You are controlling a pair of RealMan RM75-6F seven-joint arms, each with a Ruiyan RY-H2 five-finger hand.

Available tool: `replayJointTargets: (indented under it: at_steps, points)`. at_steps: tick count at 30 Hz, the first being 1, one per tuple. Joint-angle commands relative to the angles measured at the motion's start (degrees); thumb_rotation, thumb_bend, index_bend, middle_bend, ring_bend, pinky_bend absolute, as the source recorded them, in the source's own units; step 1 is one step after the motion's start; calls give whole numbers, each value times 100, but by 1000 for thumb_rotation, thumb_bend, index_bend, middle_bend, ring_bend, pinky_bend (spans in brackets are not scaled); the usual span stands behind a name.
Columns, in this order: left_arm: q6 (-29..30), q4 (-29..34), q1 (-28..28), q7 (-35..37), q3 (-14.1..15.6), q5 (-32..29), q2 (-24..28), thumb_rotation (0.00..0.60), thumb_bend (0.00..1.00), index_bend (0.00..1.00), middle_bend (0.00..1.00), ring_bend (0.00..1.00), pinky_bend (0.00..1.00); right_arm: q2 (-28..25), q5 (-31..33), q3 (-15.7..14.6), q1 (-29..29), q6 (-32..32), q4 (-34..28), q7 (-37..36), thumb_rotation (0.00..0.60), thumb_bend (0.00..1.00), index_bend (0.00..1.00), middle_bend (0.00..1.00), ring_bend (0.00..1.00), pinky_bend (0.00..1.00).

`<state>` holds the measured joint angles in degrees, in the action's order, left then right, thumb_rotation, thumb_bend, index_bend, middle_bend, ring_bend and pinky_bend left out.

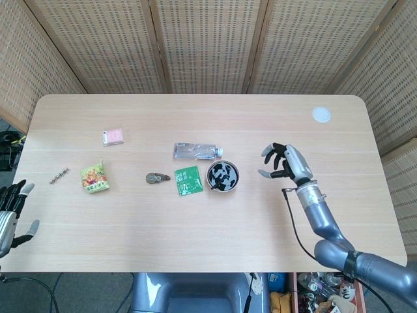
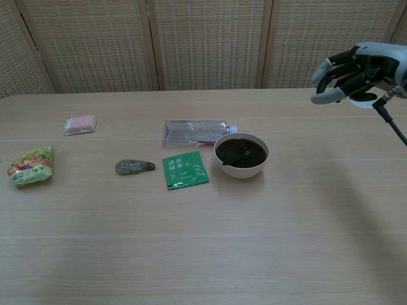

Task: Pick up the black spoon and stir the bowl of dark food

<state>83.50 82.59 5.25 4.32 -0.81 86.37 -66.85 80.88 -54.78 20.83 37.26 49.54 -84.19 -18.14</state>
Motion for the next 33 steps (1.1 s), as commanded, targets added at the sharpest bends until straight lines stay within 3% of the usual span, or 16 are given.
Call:
replayJointTargets:
  at_steps: [1,8,11,15,19,25,28,33]
  points:
    - [23,-82,1,79,-18,6,-54,600,392,0,0,0,0,-232,-518,-316,-482,766,-369,312,600,339,513,519,518,825]
    - [67,-99,-11,97,-16,36,-76,600,392,0,0,0,0,-266,-891,-553,-984,1738,-722,687,600,343,513,432,448,752]
    - [154,-114,-55,144,-21,40,-96,600,392,0,0,0,0,-260,-1138,-699,-1239,2265,-758,965,600,343,513,406,397,670]
    - [228,-157,-112,202,-6,49,-130,600,392,0,0,0,0,-162,-1574,-965,-1497,2825,-547,1390,600,343,505,353,281,485]
    - [284,-179,-152,212,7,61,-157,600,392,0,0,0,0,-81,-1896,-1169,-1666,3151,-368,1717,600,343,405,260,166,326]
    - [357,-165,-209,136,32,88,-171,600,392,0,0,0,0,-90,-2193,-1454,-1913,3421,-256,2266,600,302,299,155,52,189]
    - [355,-146,-243,85,60,79,-181,600,392,0,0,0,0,-94,-2309,-1640,-2095,3602,-196,2773,600,284,288,137,28,151]
    - [399,-143,-281,72,81,111,-225,600,391,0,0,0,0,-70,-2377,-1730,-2313,3770,-253,3027,600,277,286,122,13,144]
